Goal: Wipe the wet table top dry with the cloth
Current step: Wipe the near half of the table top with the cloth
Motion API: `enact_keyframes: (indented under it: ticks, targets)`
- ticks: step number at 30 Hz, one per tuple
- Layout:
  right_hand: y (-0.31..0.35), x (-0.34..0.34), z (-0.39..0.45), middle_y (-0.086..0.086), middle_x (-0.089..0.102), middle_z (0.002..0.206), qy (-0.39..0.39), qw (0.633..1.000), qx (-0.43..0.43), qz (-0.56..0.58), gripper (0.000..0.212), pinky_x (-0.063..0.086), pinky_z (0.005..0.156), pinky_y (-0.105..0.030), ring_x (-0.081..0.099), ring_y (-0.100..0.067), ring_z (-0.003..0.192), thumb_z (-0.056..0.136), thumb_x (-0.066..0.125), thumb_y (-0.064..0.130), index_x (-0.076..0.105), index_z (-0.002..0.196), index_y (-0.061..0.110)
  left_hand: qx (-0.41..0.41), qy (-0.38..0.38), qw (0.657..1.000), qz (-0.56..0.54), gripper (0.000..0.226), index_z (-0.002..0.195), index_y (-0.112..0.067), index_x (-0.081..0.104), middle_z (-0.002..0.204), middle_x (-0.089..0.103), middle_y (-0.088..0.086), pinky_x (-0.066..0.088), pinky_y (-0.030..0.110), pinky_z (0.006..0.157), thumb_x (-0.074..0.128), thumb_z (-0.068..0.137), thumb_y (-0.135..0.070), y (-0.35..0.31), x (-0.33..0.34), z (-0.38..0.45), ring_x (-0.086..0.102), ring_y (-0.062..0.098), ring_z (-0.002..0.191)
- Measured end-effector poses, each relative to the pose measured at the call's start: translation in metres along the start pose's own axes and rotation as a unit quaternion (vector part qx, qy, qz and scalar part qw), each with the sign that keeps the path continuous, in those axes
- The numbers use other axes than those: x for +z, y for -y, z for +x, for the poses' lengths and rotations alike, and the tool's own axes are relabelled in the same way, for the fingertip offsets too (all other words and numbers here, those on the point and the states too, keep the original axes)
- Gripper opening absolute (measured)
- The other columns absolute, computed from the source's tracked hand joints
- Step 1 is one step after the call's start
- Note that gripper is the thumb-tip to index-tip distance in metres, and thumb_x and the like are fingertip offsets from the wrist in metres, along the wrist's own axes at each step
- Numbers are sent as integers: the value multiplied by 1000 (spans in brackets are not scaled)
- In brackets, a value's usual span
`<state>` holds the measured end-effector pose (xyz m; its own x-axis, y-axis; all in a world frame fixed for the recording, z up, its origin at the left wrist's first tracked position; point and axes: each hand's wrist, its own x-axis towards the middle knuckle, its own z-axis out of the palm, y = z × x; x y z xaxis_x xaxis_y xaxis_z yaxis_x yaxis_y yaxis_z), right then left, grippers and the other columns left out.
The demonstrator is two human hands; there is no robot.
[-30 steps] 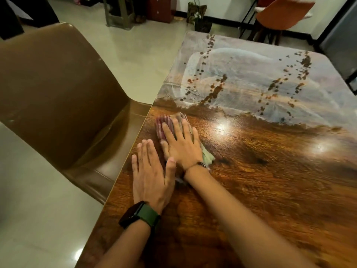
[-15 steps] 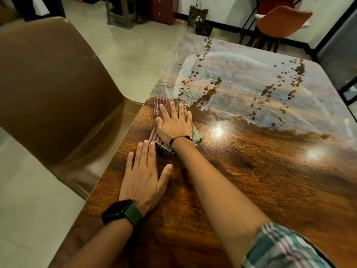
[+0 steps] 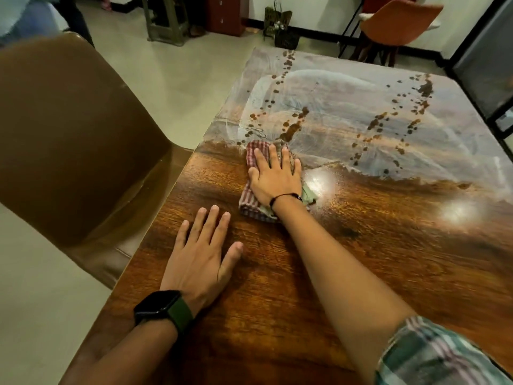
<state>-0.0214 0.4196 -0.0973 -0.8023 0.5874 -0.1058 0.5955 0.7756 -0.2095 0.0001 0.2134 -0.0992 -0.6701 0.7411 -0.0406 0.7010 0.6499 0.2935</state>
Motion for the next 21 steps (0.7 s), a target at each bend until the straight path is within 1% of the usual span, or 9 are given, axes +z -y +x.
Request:
enact_keyframes:
  ticks: [2,5,7,9,12,14,16,19,21]
  targets:
    - [2,2,-20,-2,-6,159,-11,1000,-10,3,54,-10,116,-47,-12,-26,145,99,16,44,4,150,31,2,-4,1000,3,77,137,-32,-12,149,-17,-10,-13,32,112,-26,69,-67,0,0,0,-20,7,137]
    - [-5,10,-83,1,-6,159,-37,997,-69,-1,54,-10,116,-45,-13,-23,145,99,16,45,4,150,33,-3,-16,1000,-7,71,142,-30,-1,152,-8,-9,-11,32,112,-13,77,-59,-1,1,1,-15,6,138]
    - [-27,6,-99,5,-6,159,-22,996,-84,-23,52,-9,116,-45,-13,-20,145,99,16,47,3,149,37,-8,-18,1000,6,73,144,-29,1,151,-10,-9,-11,33,112,-12,77,-55,-1,3,1,-15,6,137]
    - [-54,-4,-79,5,-6,159,-10,998,-52,-41,52,-7,115,-46,-11,-19,145,99,14,47,3,149,37,-9,-17,999,33,73,145,-29,-1,150,-14,-9,-11,34,112,-12,76,-52,0,4,2,-16,6,137]
    - [-88,-18,-38,2,-4,159,-4,999,24,-28,52,-6,117,-47,-8,-21,145,100,15,46,6,149,35,-8,-20,999,37,74,146,-28,3,154,-7,-5,-7,36,114,-9,76,-51,-1,5,1,-11,11,141]
    - [-88,-17,-33,1,-4,159,-4,998,53,-27,52,-6,117,-47,-9,-22,145,100,16,45,6,150,35,-9,-20,999,44,75,146,-27,6,155,-2,-3,-5,37,115,-8,76,-51,-2,4,1,-7,13,142]
    - [-74,-12,-55,0,-6,159,-6,998,55,-27,53,-6,117,-47,-11,-24,145,99,14,45,3,150,33,-16,-24,998,49,74,146,-25,11,156,5,0,0,40,115,-3,78,-48,-6,1,0,-1,18,143]
    - [-55,0,-124,1,-10,158,-21,999,-11,-27,57,-8,116,-45,-15,-23,144,94,2,50,-1,149,34,-55,-31,995,74,70,144,-14,22,154,18,12,12,45,115,8,81,-40,-26,1,8,12,29,141]
    - [-56,0,-173,5,-12,157,-16,998,-64,-21,66,-13,115,-42,-19,-19,143,85,-9,52,-3,148,37,-59,-46,997,36,69,142,-9,25,150,25,17,17,46,114,9,81,-39,-52,2,21,19,33,139]
